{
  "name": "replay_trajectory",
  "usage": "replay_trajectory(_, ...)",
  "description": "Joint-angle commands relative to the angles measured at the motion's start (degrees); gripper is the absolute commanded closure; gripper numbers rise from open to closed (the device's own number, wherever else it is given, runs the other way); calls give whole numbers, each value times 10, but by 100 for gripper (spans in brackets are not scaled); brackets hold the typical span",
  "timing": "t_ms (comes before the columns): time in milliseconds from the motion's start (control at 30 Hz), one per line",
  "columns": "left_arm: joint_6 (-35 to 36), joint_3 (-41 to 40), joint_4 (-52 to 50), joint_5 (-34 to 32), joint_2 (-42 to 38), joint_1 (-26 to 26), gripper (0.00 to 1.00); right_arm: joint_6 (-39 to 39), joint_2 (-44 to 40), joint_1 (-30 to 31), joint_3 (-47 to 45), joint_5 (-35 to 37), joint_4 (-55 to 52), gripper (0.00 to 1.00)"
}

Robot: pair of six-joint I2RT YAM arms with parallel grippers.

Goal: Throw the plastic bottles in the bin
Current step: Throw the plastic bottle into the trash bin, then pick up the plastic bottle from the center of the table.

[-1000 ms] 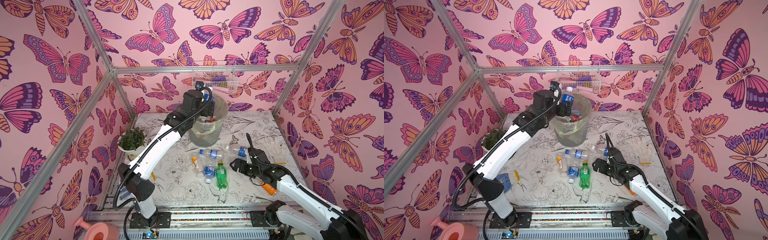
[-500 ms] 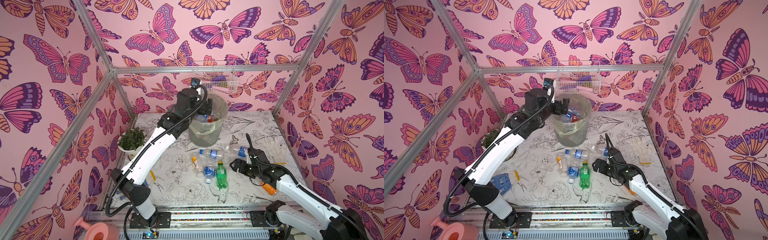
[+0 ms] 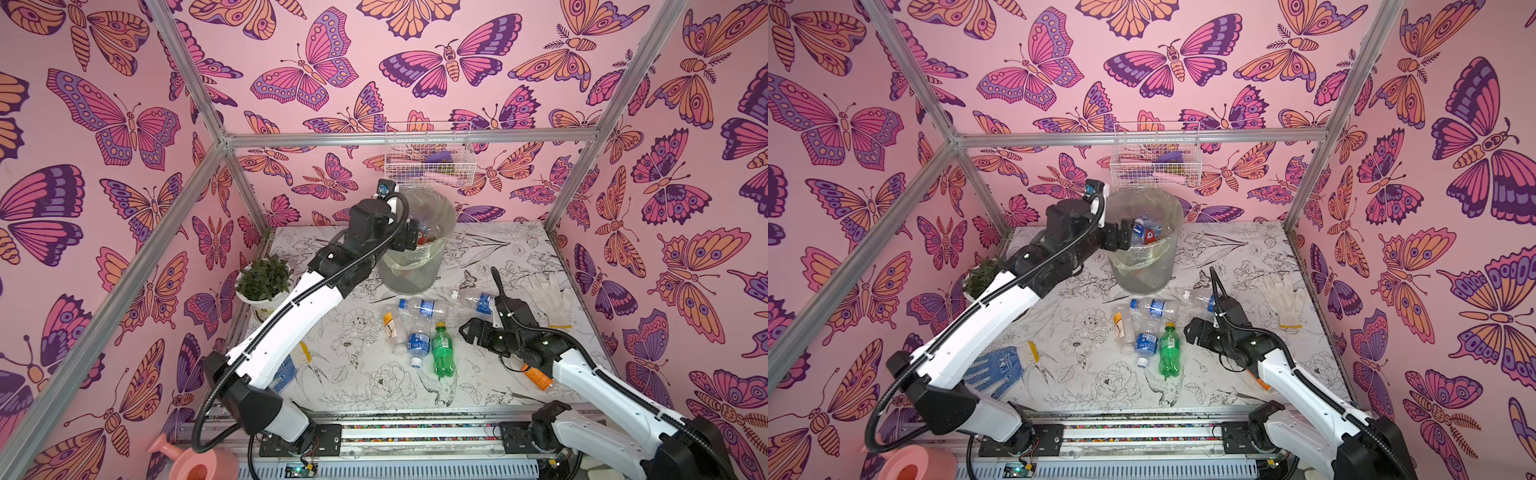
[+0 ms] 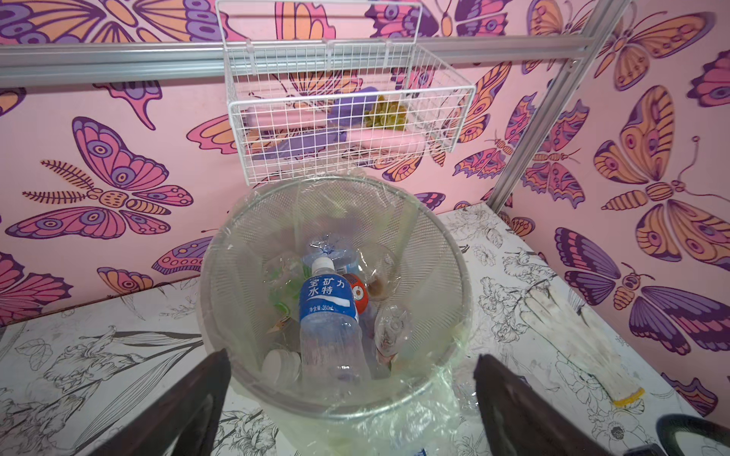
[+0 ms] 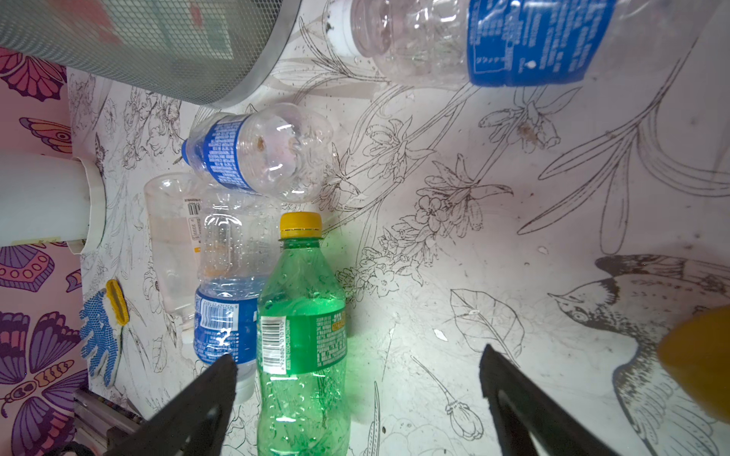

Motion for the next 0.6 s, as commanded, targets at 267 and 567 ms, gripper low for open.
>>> replay_trajectory(267,-95,-297,49,-56,-272,-13,1,-23,92,79,52,23,1,7)
replay_trajectory(567,-177,-430,-40,-70,-375,-12,1,-35,174,140,104,52,-14,12)
